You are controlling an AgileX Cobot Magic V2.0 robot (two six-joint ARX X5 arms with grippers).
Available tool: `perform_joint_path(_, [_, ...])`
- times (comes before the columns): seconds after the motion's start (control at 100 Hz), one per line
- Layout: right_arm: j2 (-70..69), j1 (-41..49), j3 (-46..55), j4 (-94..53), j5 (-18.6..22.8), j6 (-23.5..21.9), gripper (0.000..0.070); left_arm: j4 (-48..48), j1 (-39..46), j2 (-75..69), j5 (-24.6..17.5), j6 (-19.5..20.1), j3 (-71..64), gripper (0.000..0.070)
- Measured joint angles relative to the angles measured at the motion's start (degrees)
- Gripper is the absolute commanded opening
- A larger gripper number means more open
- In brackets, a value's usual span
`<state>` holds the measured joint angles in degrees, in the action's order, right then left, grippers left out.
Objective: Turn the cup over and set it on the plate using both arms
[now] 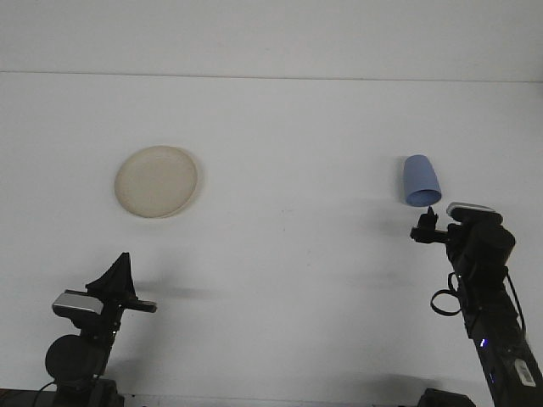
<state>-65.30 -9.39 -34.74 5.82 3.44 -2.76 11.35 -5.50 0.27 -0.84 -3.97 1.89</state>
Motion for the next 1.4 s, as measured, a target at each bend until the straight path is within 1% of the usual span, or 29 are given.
perform_joint_path(0.13, [-5.1,-1.2,3.2,8.2,0.3,0.5,0.0560,0.0,0.0,0.0,0.0,0.0,0.0,0.0011])
perform_joint_path(0.28, [-10.8,-2.5,3.4,16.0,3.0,1.1,0.0559,0.0,0.0,0.0,0.0,0.0,0.0,0.0011])
perform_joint_path(0.4, [-15.4,-3.4,3.4,22.5,3.1,1.3,0.0559,0.0,0.0,0.0,0.0,0.0,0.0,0.0011])
perform_joint_path(0.55, [-20.4,-5.2,3.3,27.8,6.1,1.5,0.0559,0.0,0.0,0.0,0.0,0.0,0.0,0.0011])
perform_joint_path(0.61, [-22.2,-5.8,3.0,28.1,7.1,1.8,0.0560,0.0,0.0,0.0,0.0,0.0,0.0,0.0011])
perform_joint_path(0.75, [-26.3,-6.4,0.3,28.1,7.6,3.3,0.0560,0.0,0.0,0.0,0.0,0.0,0.0,0.0011])
perform_joint_path(0.84, [-28.4,-6.4,-2.2,29.7,9.1,3.9,0.0560,0.0,0.0,0.0,0.0,0.0,0.0,0.0011])
perform_joint_path(0.89, [-29.5,-6.4,-3.5,30.4,10.0,4.0,0.0560,0.0,0.0,0.0,0.0,0.0,0.0,0.0011])
perform_joint_path(1.02, [-32.6,-6.3,-7.4,30.5,10.6,4.1,0.0560,0.0,0.0,0.0,0.0,0.0,0.0,0.0011])
perform_joint_path(1.15, [-36.3,-6.3,-11.0,30.5,12.9,4.1,0.0559,0.0,0.0,0.0,0.0,0.0,0.0,0.0011])
perform_joint_path(1.22, [-38.2,-6.3,-12.6,30.5,13.4,4.1,0.0554,0.0,0.0,0.0,0.0,0.0,0.0,0.0011])
perform_joint_path(1.26, [-39.3,-6.3,-13.3,30.5,13.5,4.1,0.0535,0.0,0.0,0.0,0.0,0.0,0.0,0.0011])
perform_joint_path(1.3, [-40.0,-6.3,-13.8,30.5,14.1,4.1,0.0480,0.0,0.0,0.0,0.0,0.0,0.0,0.0011])
perform_joint_path(1.35, [-41.0,-6.3,-14.2,30.5,14.9,4.1,0.0354,0.0,0.0,0.0,0.0,0.0,0.0,0.0011])
perform_joint_path(1.4, [-41.4,-6.3,-14.3,30.4,15.7,4.1,0.0183,0.0,0.0,0.0,0.0,0.0,0.0,0.0011])
